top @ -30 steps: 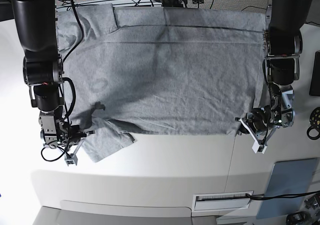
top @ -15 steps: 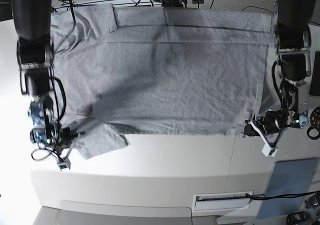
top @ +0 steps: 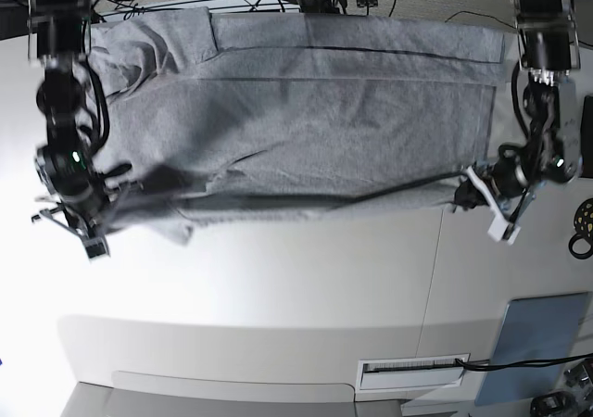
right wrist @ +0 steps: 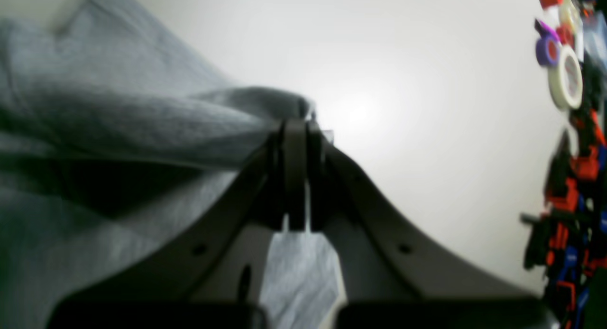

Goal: Fold the T-shirt properly
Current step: 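Fold the hem up over the shirt toward the collar with both grippers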

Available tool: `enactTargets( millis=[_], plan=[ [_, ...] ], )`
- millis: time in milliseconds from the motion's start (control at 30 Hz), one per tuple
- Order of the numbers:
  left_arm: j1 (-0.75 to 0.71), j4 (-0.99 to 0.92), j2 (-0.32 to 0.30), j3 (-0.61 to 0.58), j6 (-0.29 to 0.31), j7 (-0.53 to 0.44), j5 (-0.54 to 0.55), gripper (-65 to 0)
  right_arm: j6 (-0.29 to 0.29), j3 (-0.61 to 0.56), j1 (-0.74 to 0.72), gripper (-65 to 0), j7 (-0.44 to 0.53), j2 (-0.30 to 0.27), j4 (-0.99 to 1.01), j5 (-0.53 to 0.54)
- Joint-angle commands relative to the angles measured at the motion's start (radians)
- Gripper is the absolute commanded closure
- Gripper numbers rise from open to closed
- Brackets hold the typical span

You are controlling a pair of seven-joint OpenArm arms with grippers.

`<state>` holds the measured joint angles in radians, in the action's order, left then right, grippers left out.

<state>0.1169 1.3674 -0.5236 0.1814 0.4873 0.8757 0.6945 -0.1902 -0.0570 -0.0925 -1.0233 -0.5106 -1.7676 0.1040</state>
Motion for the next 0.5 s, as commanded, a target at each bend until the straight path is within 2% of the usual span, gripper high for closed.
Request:
enactTargets(
  millis=[0, 233, 333, 467],
  plan=[
    [-0.004, 0.039, -0.022, 0.041, 0.004, -0.015, 0.018, 0.0, 0.005, 0.037, 0.018, 0.0, 0.006, -0.019, -0.05, -0.008],
    [-0.151, 0.126, -0.02, 0.19, 0.047, 0.034, 0.102, 0.0, 0.005, 0.138, 0.251, 0.0, -0.034, -0.019, -0.275, -0.014],
    [-0.207, 0.127, -0.02, 0.224, 0.06, 0.034, 0.126, 0.0, 0.013, 0.151, 0.34, 0.0, -0.056, -0.019, -0.349, -0.062],
    [-0.267, 0.127, -0.02, 0.235, 0.064, 0.034, 0.141, 0.0, 0.059, 0.151, 0.451, 0.0, -0.077, -0.019, -0.43, -0.144]
  ],
)
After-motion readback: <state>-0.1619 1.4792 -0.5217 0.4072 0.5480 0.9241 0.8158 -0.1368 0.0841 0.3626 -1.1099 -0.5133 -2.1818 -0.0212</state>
